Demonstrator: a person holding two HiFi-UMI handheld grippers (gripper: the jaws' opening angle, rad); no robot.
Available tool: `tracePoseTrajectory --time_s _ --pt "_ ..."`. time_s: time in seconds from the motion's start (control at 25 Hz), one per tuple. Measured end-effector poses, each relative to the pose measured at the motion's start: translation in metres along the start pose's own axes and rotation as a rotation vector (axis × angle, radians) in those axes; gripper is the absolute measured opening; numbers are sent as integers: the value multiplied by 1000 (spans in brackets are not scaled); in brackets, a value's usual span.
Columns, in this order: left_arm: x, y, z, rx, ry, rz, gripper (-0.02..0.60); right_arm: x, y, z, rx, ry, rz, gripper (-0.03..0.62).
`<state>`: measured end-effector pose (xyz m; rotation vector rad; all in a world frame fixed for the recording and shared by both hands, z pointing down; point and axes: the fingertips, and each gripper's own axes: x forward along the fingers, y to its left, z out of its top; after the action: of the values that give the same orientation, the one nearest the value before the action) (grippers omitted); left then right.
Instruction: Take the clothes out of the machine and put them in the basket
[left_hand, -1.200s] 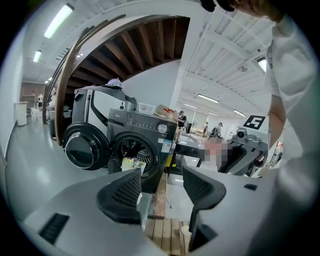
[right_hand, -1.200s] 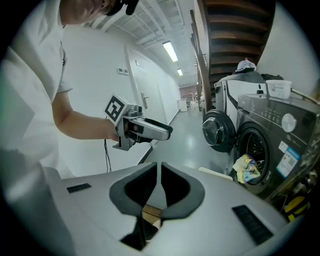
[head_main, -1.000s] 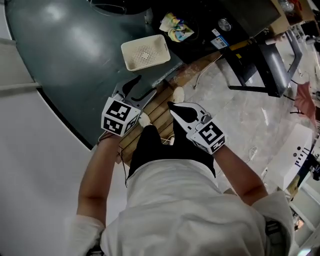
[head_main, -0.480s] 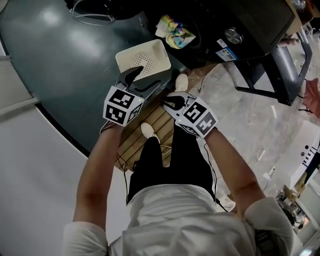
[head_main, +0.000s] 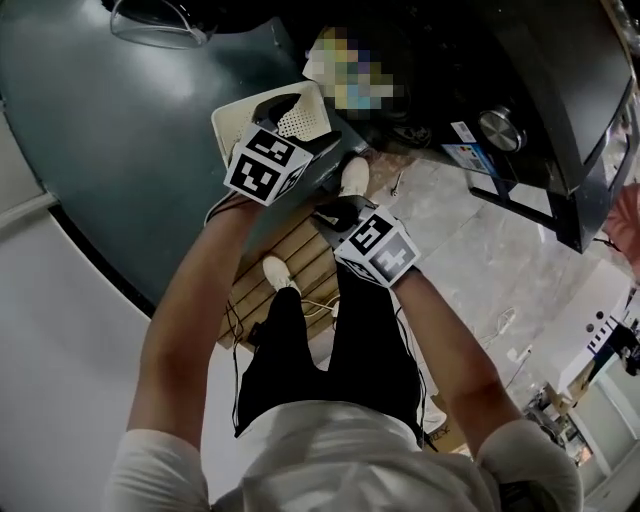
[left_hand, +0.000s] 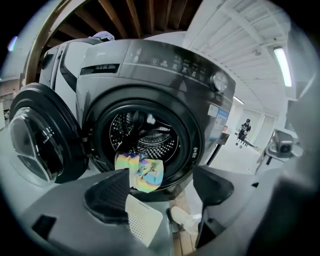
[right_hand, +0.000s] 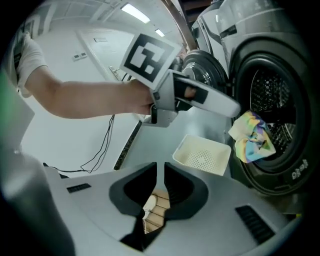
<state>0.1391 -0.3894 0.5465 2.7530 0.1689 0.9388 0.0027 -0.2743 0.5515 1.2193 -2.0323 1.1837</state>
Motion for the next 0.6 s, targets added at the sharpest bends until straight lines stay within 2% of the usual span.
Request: tracePoseTrajectory --time_s 0.24,0.4,0.6 --pt "87 32 4 52 49 27 411 10 -44 -15 15 112 31 31" --pt "117 41 30 91 50 36 440 -2 -53 -1 -3 162 38 30" --pt "164 49 36 195 145 83 456 -16 -63 7 -13 196 65 30"
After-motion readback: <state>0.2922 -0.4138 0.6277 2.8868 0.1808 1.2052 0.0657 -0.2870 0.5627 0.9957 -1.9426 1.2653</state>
